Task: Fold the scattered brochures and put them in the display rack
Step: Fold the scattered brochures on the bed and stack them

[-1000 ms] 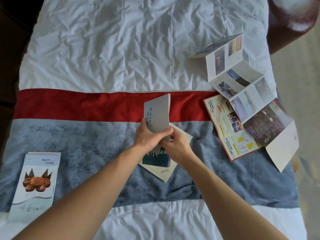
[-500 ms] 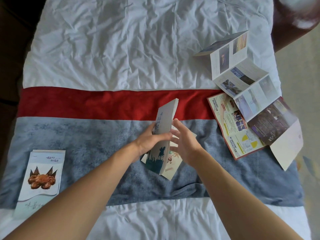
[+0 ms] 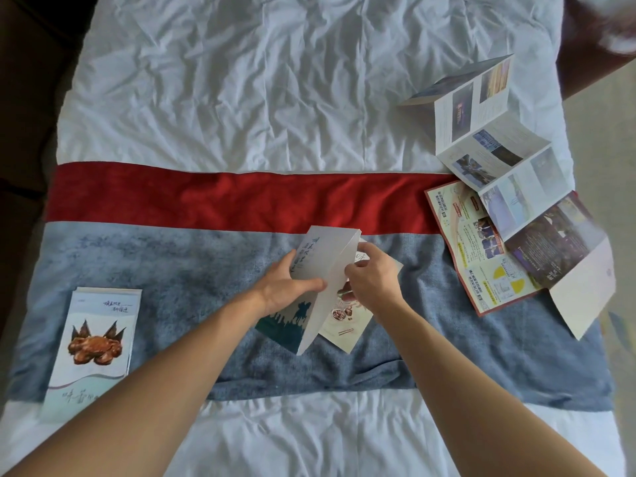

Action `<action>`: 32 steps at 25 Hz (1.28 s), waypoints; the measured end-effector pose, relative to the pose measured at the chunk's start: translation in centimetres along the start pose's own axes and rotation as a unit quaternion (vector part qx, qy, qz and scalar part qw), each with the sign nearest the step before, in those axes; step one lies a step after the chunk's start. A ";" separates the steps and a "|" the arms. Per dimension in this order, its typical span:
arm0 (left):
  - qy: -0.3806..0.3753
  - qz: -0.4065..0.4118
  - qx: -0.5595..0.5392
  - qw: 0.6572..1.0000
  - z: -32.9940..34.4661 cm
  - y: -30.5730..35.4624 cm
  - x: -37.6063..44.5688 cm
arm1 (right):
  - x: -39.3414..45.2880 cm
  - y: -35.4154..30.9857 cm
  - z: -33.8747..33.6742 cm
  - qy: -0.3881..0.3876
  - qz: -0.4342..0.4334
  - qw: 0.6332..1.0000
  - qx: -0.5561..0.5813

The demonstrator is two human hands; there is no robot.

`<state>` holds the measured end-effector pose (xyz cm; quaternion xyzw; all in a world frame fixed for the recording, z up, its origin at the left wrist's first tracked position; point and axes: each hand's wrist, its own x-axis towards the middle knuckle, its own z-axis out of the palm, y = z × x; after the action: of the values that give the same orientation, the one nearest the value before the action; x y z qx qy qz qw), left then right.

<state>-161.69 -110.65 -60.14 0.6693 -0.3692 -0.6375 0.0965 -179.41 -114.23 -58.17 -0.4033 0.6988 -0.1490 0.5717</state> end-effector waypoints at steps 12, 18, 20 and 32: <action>0.087 0.088 0.323 0.938 1.2 -3.6 -0.9 | 1.3 0.7 0.7 0.136 0.068 0.976 0.155; 0.050 0.059 0.274 0.959 -0.7 -4.1 -0.3 | 1.4 1.0 1.1 0.135 0.075 0.978 0.138; 0.037 0.053 0.254 0.965 -1.0 -4.3 -0.3 | 1.3 0.9 1.3 0.126 0.077 0.979 0.144; 0.135 0.061 0.311 0.939 -0.9 -4.8 0.2 | 2.1 4.2 0.7 0.197 0.087 0.975 -0.049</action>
<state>-159.11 -107.67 -62.99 0.7216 -0.5729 -0.3877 -0.0287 -180.42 -112.94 -62.59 -0.3316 0.8363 -0.1408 0.4134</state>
